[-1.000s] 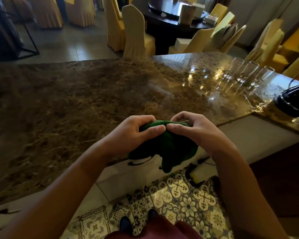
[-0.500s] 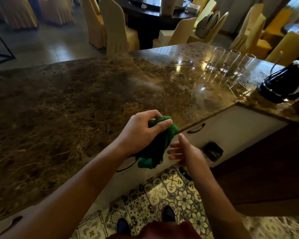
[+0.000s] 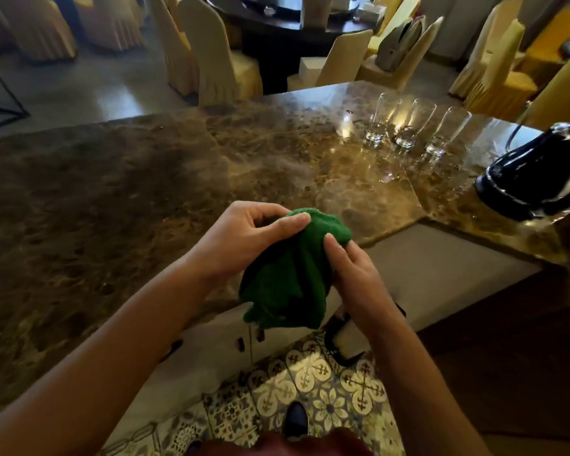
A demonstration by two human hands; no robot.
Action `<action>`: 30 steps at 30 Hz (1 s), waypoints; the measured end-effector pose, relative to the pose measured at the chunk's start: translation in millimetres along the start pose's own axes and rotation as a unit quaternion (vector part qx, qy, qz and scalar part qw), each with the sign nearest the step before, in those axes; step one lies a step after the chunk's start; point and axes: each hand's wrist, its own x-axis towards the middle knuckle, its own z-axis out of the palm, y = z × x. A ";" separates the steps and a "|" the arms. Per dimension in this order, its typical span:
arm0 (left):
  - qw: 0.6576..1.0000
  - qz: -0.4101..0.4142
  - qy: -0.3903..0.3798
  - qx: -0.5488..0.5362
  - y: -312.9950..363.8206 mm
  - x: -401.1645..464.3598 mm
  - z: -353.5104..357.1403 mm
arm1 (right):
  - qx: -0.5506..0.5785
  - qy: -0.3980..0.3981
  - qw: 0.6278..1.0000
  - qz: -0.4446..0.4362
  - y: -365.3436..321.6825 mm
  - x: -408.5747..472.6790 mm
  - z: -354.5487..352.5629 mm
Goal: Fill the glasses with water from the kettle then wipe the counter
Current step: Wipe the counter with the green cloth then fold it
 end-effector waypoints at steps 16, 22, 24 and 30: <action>0.988 -0.038 0.015 0.149 -21.8 183.3 -38.4 | -0.074 -0.057 0.990 -0.109 -82.7 201.8 -95.3; 0.996 -0.053 0.063 0.038 -49.8 244.2 -69.5 | 0.027 0.008 1.000 0.006 -77.6 286.1 -87.4; 0.993 -0.043 0.106 0.023 -55.0 267.6 -80.2 | 0.069 0.015 0.997 0.035 -76.8 313.8 -84.6; 0.978 -0.029 0.203 0.034 -64.0 343.7 -109.0 | 0.154 0.023 0.983 0.099 -67.7 394.6 -74.7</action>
